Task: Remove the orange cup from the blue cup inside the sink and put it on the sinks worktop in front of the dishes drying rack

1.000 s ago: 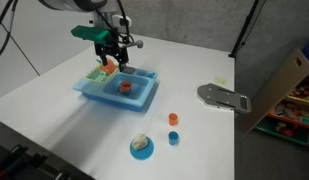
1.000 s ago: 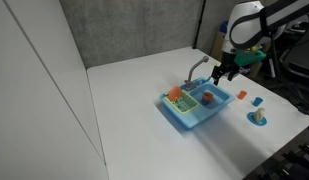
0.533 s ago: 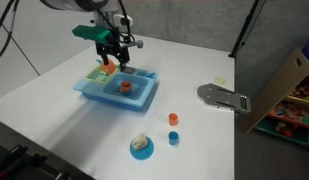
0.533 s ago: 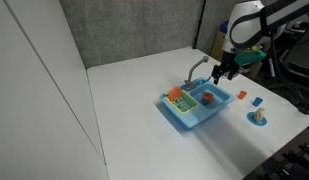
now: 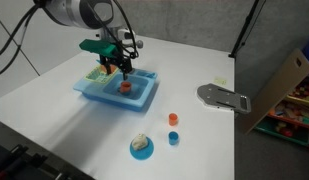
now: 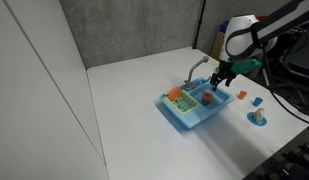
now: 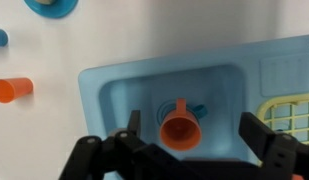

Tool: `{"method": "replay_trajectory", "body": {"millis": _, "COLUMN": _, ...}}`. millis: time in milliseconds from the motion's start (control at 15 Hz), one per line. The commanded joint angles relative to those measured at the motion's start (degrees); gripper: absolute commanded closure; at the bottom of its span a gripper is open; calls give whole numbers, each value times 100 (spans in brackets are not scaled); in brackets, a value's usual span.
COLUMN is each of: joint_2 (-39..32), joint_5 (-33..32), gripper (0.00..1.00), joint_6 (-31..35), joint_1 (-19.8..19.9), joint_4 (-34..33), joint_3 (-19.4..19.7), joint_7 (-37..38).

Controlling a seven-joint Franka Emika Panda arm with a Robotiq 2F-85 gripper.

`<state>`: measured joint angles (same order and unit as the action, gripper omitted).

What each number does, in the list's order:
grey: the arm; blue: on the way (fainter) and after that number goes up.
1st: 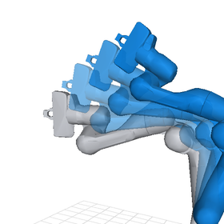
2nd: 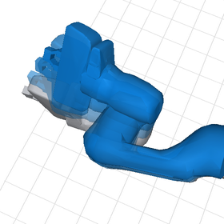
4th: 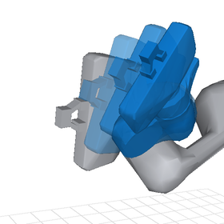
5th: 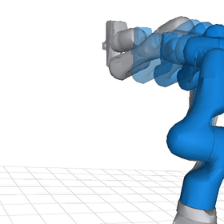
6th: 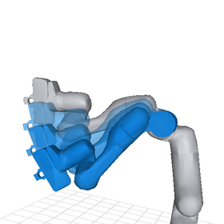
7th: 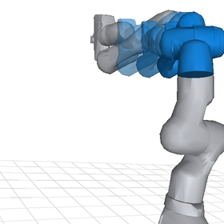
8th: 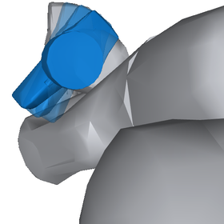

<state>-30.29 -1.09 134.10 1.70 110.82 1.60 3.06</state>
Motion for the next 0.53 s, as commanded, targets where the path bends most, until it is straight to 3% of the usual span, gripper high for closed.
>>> {"method": "replay_trajectory", "body": {"millis": 0, "joint_2": -471, "joint_5": 151, "gripper": 0, "joint_6": 149, "joint_1": 80, "joint_4": -366, "joint_3": -100, "joint_7": -238}}
{"method": "replay_trajectory", "body": {"millis": 467, "joint_2": -1052, "joint_5": 100, "gripper": 0, "joint_6": 425, "joint_1": 39, "joint_4": -875, "joint_3": -39, "joint_7": -77}}
